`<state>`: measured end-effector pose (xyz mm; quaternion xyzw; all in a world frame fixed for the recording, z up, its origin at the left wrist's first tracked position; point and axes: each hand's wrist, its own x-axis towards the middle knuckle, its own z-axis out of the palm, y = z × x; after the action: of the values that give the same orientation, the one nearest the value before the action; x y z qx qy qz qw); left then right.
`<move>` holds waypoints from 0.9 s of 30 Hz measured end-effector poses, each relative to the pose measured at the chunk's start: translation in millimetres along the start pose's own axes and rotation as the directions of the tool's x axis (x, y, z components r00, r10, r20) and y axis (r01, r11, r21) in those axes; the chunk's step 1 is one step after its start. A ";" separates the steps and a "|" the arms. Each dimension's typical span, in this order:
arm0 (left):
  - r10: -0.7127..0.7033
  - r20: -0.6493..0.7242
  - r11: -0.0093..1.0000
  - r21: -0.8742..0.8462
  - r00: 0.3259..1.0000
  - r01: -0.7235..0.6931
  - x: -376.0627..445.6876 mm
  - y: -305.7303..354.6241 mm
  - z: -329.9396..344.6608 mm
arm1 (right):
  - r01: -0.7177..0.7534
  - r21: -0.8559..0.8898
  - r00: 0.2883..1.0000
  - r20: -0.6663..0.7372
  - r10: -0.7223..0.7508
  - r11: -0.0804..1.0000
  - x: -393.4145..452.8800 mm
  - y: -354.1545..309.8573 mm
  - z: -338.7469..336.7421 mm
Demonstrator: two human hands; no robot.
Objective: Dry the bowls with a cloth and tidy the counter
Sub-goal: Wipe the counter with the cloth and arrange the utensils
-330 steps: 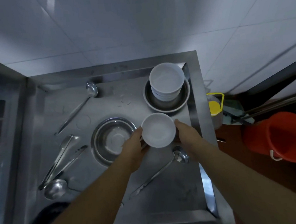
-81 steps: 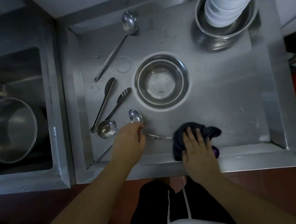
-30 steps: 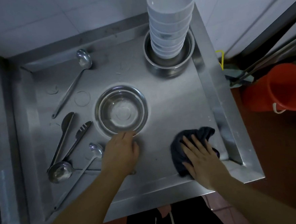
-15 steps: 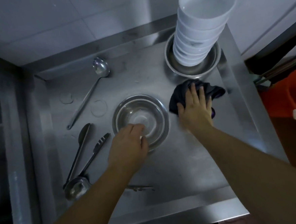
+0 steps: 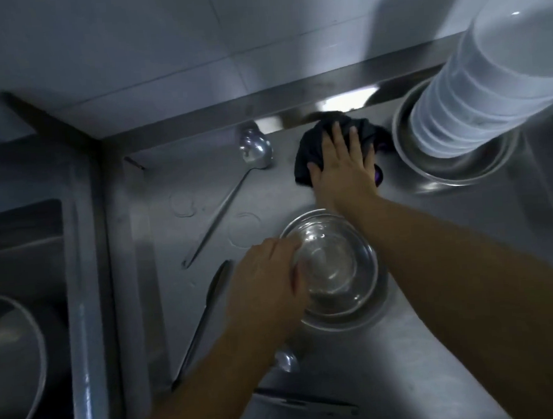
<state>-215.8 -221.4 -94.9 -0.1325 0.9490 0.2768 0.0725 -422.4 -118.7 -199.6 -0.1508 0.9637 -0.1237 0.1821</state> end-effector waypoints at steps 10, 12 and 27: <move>-0.064 0.095 0.994 -0.087 0.993 0.072 2.0 -4.4 -6.4 | 0.212 -0.091 0.975 -0.046 -0.216 0.973 14.1 -7.4 -0.8; -0.069 0.107 0.991 -0.103 0.992 0.081 5.5 -1.6 -5.3 | 0.330 -0.050 0.942 -0.041 -0.332 0.943 -13.8 4.3 2.7; 0.026 0.102 0.995 -0.101 0.994 -0.016 -15.0 7.8 3.6 | 0.035 -0.003 0.999 0.038 -0.035 0.999 21.7 15.8 -19.2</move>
<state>-203.6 -209.9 -90.8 -0.1113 0.9303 0.3311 0.1117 -453.0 -107.8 -193.7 -0.1702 0.9575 -0.1223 0.1980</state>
